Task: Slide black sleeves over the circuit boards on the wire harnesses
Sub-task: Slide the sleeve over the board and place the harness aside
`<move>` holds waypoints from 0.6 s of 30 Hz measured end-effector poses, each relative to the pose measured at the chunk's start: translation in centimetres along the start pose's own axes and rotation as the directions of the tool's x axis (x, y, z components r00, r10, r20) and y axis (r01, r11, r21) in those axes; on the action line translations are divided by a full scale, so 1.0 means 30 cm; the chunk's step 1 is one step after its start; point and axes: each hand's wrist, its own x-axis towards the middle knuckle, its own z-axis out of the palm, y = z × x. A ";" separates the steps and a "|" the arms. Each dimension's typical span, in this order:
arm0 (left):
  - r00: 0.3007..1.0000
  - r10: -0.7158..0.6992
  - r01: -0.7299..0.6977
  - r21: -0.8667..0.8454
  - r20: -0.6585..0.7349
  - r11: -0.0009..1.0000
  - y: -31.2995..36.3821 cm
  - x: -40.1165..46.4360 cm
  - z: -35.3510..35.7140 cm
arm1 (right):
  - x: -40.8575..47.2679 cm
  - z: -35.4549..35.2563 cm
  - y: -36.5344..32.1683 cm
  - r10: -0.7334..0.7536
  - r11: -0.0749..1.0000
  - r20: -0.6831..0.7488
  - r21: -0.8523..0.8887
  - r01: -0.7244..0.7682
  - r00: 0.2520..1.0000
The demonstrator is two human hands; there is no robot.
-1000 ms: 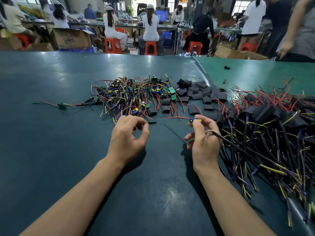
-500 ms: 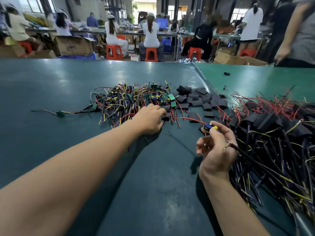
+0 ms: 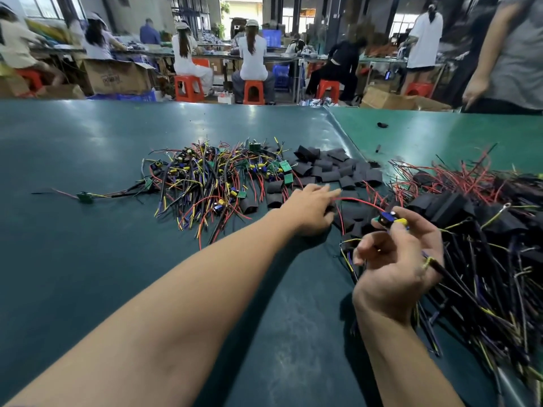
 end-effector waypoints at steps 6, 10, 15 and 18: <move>0.987 -0.118 0.125 0.068 -0.105 0.990 -0.002 -0.085 0.003 | 0.001 -0.003 -0.008 0.039 0.999 -0.020 0.000 -0.039 0.999; 0.974 -0.187 0.195 0.054 -0.131 0.979 -0.037 -0.214 -0.057 | -0.015 0.006 0.007 0.070 0.997 0.033 -0.035 -0.069 0.997; 0.939 -0.302 0.313 0.039 -0.166 0.949 -0.060 -0.437 -0.082 | -0.043 0.016 0.030 0.138 0.984 0.146 -0.134 -0.119 0.980; 0.919 -0.362 0.367 0.006 -0.157 0.930 -0.069 -0.559 -0.066 | -0.055 0.022 0.038 0.193 0.973 0.200 -0.164 -0.161 0.961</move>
